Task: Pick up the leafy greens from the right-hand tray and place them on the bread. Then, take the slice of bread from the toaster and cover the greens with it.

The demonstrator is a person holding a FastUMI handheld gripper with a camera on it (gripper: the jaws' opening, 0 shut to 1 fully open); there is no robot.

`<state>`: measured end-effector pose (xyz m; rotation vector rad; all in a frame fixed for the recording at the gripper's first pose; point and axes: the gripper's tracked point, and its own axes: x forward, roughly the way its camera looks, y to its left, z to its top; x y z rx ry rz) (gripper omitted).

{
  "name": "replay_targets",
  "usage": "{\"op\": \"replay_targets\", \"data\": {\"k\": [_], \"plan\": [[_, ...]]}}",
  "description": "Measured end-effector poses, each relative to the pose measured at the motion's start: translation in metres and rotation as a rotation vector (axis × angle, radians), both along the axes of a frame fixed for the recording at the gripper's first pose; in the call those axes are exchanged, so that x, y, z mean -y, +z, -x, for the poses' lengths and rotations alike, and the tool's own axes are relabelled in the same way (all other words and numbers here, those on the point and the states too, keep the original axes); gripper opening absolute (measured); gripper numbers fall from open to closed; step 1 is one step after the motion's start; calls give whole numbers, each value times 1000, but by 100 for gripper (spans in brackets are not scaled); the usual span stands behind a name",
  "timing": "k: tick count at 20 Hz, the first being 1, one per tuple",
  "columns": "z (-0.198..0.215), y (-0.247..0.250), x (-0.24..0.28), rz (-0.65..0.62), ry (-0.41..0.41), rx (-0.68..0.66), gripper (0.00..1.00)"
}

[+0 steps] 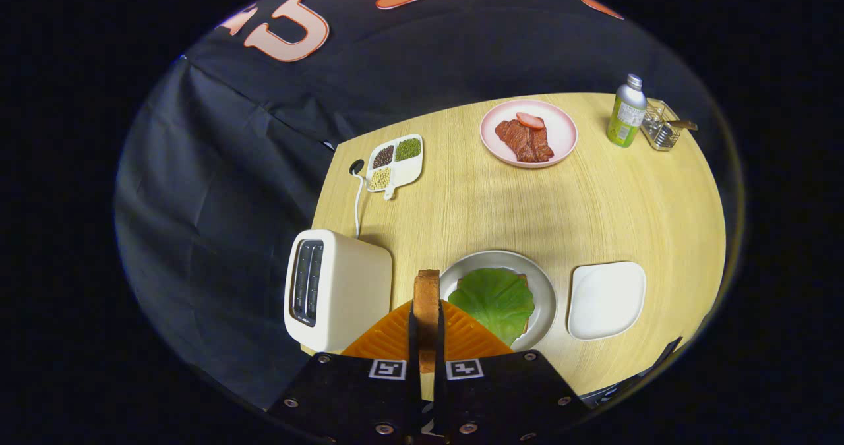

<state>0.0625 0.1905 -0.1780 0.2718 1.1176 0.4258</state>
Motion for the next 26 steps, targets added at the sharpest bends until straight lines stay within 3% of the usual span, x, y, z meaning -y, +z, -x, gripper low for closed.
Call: {"op": "replay_targets", "data": {"k": [7, 16, 20, 23, 26], "plan": [[-9, -47, 9, -71, 41, -48, 8], [-21, -91, 45, -67, 27, -97, 8], [-28, -114, 66, 19, 22, -88, 21], [-28, -120, 81, 86, 31, -72, 46], [-31, -111, 86, 89, 23, -51, 65]]}}
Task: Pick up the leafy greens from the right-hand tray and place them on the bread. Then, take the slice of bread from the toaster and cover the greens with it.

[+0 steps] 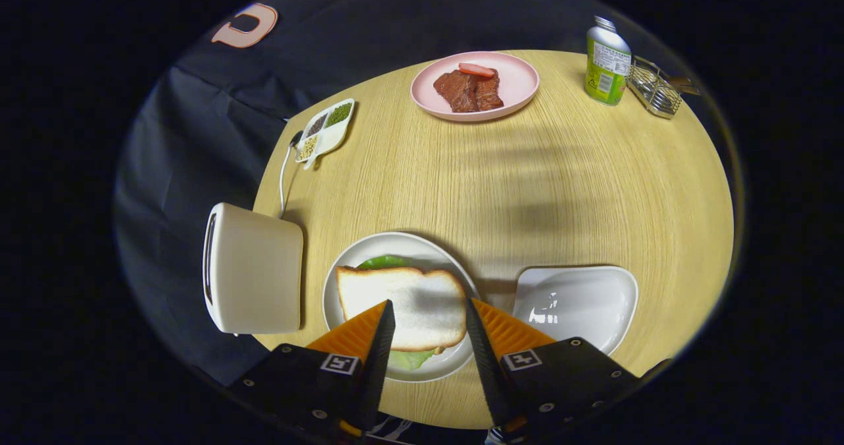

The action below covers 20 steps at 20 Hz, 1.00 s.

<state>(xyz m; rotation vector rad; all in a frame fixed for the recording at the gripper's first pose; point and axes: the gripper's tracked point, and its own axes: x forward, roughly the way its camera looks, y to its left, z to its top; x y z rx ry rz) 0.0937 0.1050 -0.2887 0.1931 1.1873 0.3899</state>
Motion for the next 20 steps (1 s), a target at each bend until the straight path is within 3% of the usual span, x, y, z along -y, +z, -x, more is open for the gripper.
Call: {"op": "replay_targets", "data": {"k": [5, 12, 20], "plan": [[-13, 40, 20, 72, -21, 137, 99], [-20, 151, 50, 70, -95, 405, 99], [1, 276, 91, 34, -221, 752, 99]]}}
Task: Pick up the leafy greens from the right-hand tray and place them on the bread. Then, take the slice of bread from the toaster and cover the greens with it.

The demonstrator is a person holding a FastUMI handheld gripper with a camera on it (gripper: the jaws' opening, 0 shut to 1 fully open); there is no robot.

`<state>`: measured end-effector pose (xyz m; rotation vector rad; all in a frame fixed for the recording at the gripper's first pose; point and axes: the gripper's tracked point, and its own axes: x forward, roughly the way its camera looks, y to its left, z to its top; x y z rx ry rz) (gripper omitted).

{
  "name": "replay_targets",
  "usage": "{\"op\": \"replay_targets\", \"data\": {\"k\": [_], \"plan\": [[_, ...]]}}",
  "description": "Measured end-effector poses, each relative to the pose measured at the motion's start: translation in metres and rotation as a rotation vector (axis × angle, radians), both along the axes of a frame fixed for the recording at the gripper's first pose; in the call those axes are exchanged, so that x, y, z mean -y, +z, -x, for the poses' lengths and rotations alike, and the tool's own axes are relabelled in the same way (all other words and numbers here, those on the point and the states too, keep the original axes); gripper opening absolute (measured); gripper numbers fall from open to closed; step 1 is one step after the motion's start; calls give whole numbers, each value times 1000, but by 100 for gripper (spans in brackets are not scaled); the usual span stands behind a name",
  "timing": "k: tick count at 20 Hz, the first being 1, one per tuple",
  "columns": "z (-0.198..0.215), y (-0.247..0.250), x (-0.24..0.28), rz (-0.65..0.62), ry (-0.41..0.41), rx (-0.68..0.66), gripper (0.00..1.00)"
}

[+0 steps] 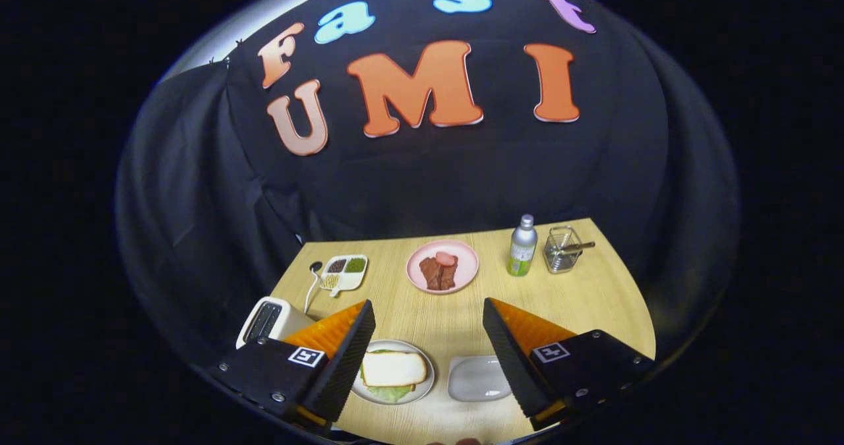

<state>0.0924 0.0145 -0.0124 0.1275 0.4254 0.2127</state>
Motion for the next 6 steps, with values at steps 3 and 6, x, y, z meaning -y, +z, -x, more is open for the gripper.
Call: {"op": "replay_targets", "data": {"k": [3, 6], "plan": [[12, 18, 22, 34, -58, 103, 98], [23, 31, 42, 85, -114, 197, 98]]}}
